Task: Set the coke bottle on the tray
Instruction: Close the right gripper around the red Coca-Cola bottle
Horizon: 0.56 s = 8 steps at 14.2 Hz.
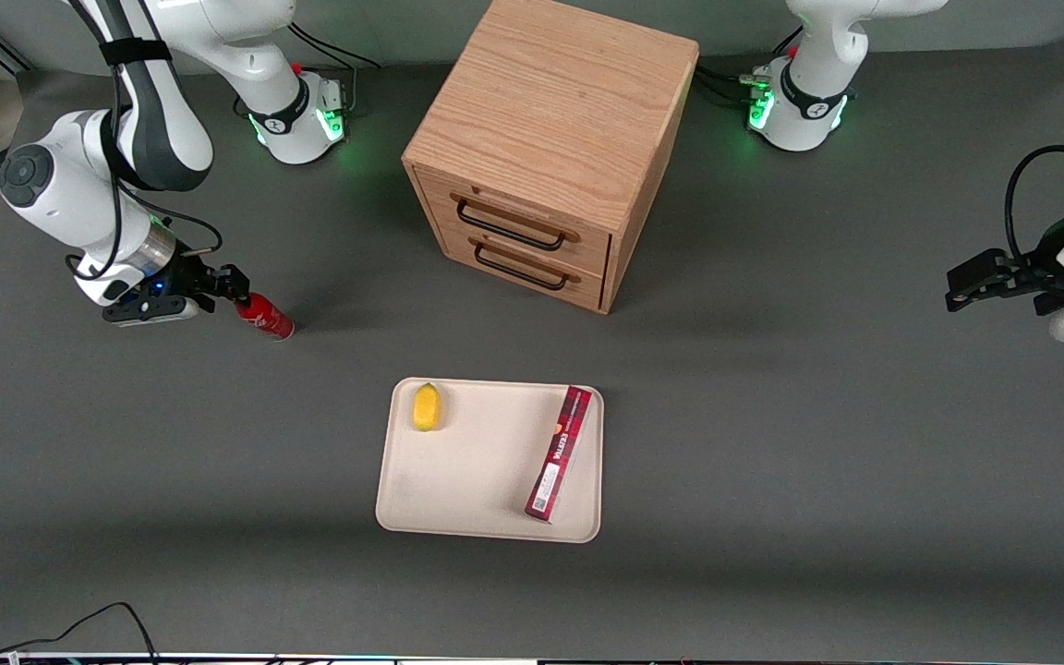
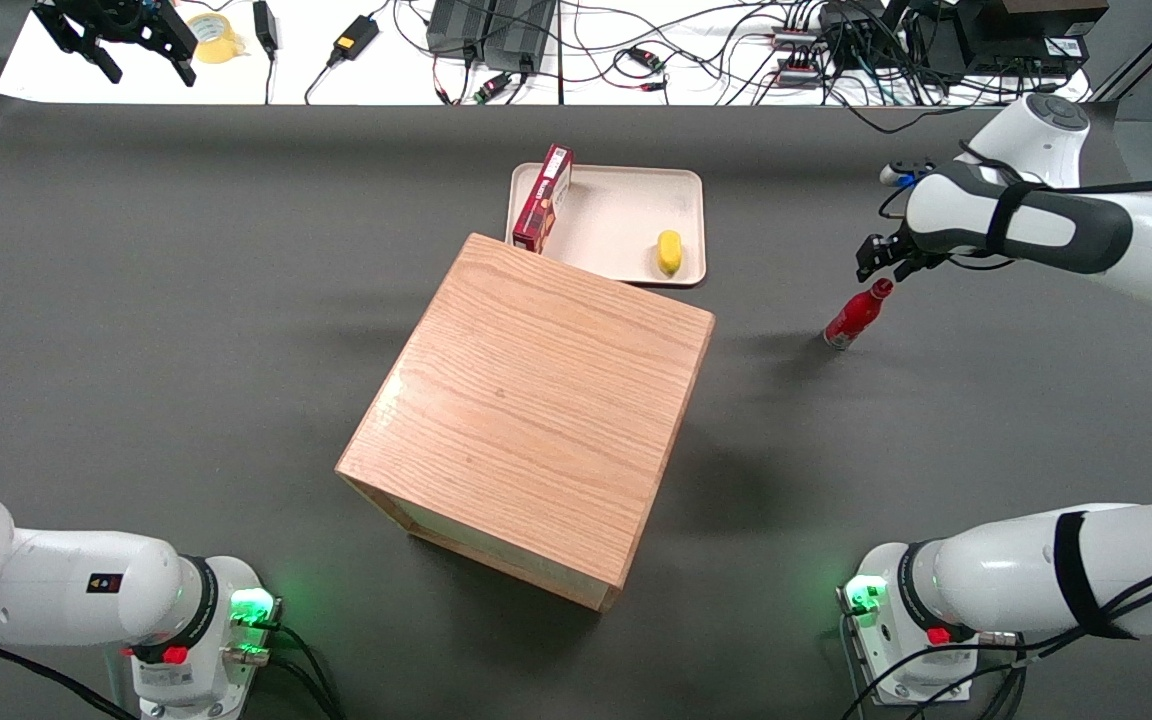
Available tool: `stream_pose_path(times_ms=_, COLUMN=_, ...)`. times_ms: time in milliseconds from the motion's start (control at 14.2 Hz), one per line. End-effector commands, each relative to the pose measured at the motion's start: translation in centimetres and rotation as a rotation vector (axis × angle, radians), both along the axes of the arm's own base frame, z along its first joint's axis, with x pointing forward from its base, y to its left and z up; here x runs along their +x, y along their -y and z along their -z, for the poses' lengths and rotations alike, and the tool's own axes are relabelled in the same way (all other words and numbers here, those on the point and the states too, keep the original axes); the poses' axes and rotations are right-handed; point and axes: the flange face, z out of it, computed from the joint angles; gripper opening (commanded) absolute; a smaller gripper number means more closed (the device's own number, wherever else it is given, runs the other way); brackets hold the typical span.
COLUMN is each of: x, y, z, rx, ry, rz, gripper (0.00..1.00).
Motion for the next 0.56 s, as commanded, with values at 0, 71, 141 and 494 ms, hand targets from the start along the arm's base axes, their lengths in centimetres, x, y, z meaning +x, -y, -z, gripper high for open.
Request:
stream_pose_path(times_ms=0, x=-1.2, y=-0.4, z=-0.1, rx=0.022, ry=-0.002, rz=-0.004, gripper=0.42)
stream_pose_path(times_ms=71, x=-1.2, y=-0.4, z=0.0, rx=0.023, ry=-0.006, rz=-0.002, gripper=0.4)
stream_pose_path(times_ms=141, x=-1.4, y=-0.4, z=0.1, rx=0.027, ry=-0.024, rz=-0.003, gripper=0.32)
stream_pose_path(times_ms=494, x=1.7, y=-1.9, z=-2.2, rx=0.048, ry=-0.025, rz=-0.014, gripper=0.0)
